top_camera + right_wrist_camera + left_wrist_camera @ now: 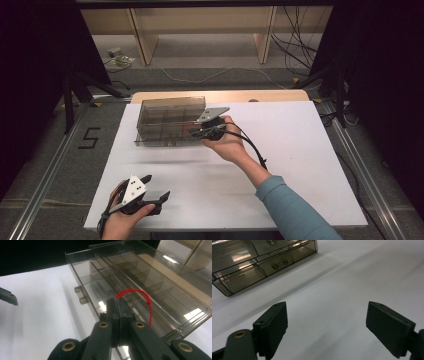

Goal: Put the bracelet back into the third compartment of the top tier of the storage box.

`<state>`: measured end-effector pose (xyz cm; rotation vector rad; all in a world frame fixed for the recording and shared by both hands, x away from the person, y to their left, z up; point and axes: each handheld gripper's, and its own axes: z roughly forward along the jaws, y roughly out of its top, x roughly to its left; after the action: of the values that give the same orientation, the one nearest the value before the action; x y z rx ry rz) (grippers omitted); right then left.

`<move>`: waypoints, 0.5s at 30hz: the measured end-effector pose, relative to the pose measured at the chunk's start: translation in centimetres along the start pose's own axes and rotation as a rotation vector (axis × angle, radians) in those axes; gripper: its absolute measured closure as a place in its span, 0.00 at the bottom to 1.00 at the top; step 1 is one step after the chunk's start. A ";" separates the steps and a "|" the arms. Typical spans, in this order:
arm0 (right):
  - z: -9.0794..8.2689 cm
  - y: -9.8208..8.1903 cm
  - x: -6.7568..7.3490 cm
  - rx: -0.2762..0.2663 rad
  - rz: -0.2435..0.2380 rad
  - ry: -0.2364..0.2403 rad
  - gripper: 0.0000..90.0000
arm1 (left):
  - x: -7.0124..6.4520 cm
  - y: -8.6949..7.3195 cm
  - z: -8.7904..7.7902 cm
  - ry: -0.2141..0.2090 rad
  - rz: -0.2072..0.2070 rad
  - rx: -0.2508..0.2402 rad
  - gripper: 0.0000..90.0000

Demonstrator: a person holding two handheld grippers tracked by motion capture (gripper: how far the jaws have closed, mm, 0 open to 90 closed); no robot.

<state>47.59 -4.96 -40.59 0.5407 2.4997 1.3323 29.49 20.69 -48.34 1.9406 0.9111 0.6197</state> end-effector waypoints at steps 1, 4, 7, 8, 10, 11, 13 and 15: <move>0.1 0.0 0.0 0.000 0.000 -0.002 1.00 | 0.0 0.0 0.0 0.000 0.000 0.000 0.19; 0.2 0.0 -0.1 0.006 0.003 -0.002 1.00 | 0.0 0.0 0.0 -0.001 0.000 0.000 0.19; 0.3 -0.1 -0.1 0.007 0.008 -0.003 1.00 | 0.0 0.0 0.0 -0.001 0.000 0.000 0.19; 0.3 -0.1 -0.2 0.010 0.006 -0.004 1.00 | 0.0 0.0 0.0 -0.001 0.001 0.001 0.19; 0.4 -0.1 -0.2 0.012 0.009 -0.005 1.00 | 0.0 0.0 0.0 -0.001 0.001 0.001 0.19; 0.4 -0.1 -0.2 0.012 0.011 -0.004 1.00 | 0.0 0.0 0.0 -0.001 0.001 0.000 0.19; 0.5 -0.2 -0.2 0.014 0.008 -0.002 1.00 | 0.0 0.0 0.0 -0.001 0.000 0.000 0.20; 0.6 -0.2 -0.1 0.015 0.011 -0.002 1.00 | 0.0 0.0 0.0 -0.001 0.001 0.000 0.20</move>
<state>47.90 -4.66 -41.11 0.5596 2.5102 1.3175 29.49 20.71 -48.33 1.9410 0.9097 0.6194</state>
